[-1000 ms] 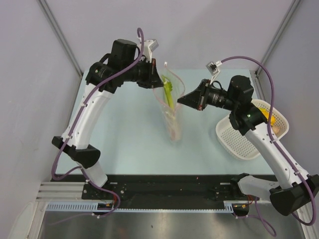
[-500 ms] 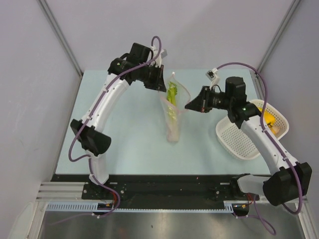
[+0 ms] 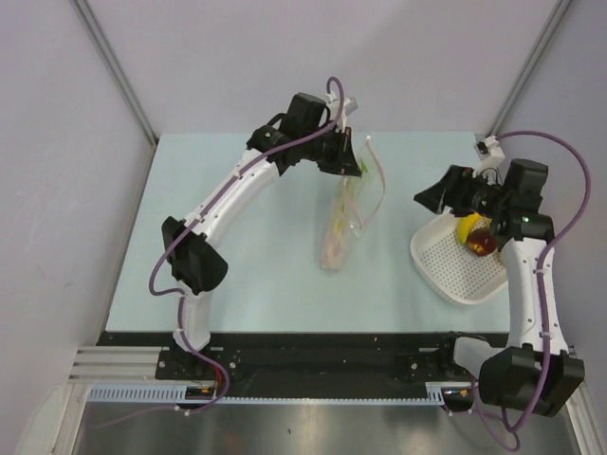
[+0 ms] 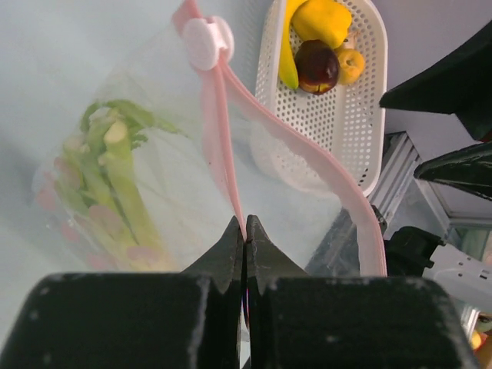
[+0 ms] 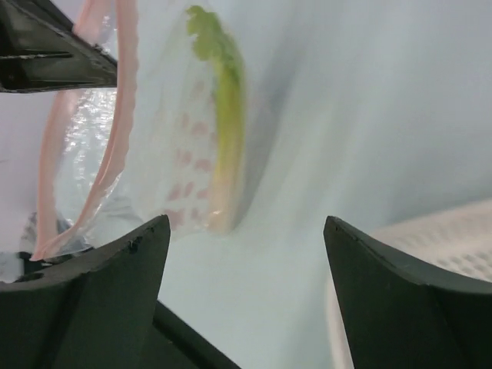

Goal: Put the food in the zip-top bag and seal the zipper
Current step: Pick up the fake fruit from the bin.

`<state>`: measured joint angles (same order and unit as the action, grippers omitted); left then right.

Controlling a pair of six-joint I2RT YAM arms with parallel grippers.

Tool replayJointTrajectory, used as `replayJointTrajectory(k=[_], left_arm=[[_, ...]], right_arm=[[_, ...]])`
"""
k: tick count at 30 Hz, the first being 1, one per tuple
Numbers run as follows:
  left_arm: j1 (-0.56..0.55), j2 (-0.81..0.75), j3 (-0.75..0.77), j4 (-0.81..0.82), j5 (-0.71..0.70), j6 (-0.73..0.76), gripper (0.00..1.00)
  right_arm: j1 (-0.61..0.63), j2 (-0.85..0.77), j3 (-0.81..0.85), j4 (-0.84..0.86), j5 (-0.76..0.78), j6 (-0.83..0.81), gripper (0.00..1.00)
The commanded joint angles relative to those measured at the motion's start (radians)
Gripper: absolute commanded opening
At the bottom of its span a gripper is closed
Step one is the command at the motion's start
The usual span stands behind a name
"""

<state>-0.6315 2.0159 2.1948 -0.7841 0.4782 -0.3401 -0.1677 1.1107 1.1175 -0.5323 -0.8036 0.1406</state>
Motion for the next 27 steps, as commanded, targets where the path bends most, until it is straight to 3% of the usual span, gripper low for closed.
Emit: replayJointTrajectory(k=[1, 4, 9, 22, 27], left_arm=[[-0.020, 0.027, 0.006, 0.138, 0.013, -0.082, 0.00], [-0.039, 0.055, 0.029, 0.114, 0.000, -0.077, 0.00], [-0.062, 0.053, -0.026, 0.111, -0.036, -0.045, 0.00], [-0.069, 0.034, -0.133, 0.049, -0.059, 0.076, 0.01], [-0.069, 0.014, -0.165, 0.052, -0.058, 0.105, 0.00]], right_arm=[[-0.128, -0.019, 0.061, -0.142, 0.115, -0.273, 0.89], [-0.210, 0.027, 0.068, -0.192, 0.187, -0.427, 0.95], [-0.315, 0.152, 0.087, -0.230, 0.314, -0.443, 0.95], [-0.320, 0.408, 0.102, -0.215, 0.541, -0.466, 1.00], [-0.319, 0.463, 0.090, -0.156, 0.590, -0.464, 0.94]])
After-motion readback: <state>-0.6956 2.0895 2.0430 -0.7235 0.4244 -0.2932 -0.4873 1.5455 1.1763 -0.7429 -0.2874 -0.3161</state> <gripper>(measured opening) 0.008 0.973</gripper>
